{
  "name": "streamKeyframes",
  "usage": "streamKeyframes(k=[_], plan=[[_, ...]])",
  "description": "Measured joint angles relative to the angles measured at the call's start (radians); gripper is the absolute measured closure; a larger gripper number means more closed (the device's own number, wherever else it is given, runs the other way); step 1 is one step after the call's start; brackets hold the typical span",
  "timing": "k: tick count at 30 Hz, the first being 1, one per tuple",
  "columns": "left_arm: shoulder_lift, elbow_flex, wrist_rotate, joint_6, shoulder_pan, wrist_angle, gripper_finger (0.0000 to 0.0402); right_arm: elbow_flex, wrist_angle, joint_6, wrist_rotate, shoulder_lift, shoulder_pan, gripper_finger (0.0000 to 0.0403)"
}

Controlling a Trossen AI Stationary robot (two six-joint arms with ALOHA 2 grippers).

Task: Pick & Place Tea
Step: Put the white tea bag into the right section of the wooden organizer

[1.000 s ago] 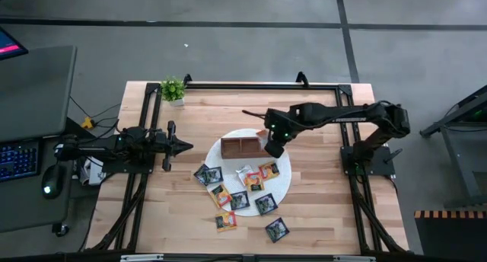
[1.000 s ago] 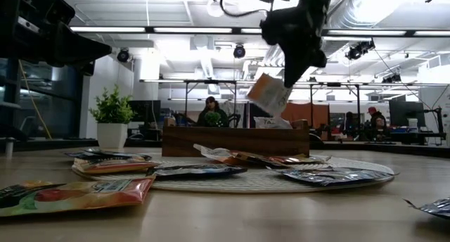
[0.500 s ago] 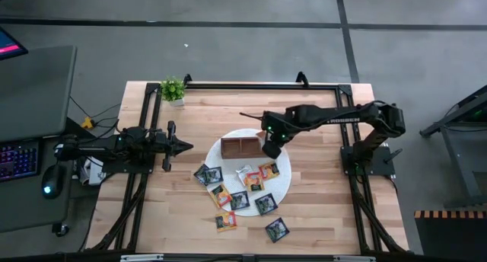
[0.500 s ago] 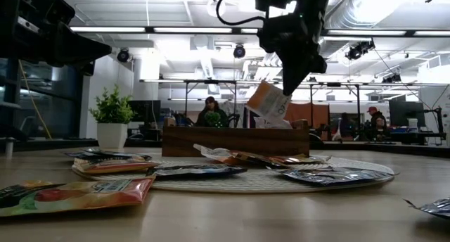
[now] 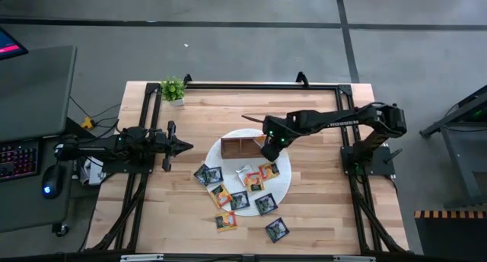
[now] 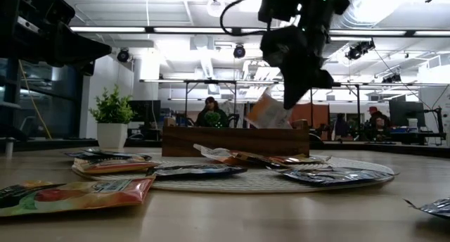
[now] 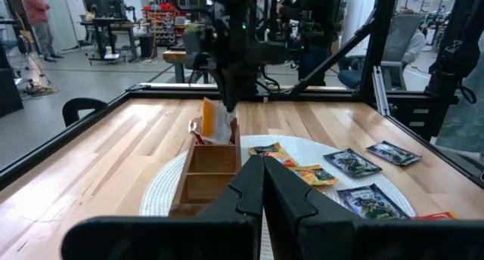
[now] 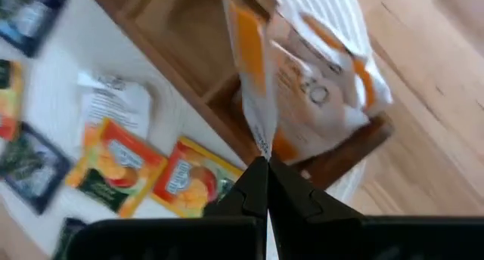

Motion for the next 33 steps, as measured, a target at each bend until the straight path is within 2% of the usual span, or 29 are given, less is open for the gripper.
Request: streamKeyframes(k=[4, 19, 24, 33], plan=[[0.0, 0.0, 0.001, 0.0, 0.0, 0.0, 0.0401, -0.034, 0.058, 0.012, -0.001, 0.0, 0.004, 0.0403], [0.0, 0.0, 0.0, 0.0, 0.0, 0.0, 0.0401, -0.041, 0.057, 0.015, 0.018, -0.001, -0.004, 0.0395], [0.0, 0.0, 0.0, 0.0, 0.0, 0.0, 0.0401, -0.041, 0.045, 0.015, 0.038, -0.001, -0.004, 0.0364], [0.0, 0.0, 0.0, 0.0, 0.0, 0.0, 0.0401, -0.042, 0.036, 0.013, 0.066, -0.01, -0.005, 0.0286]])
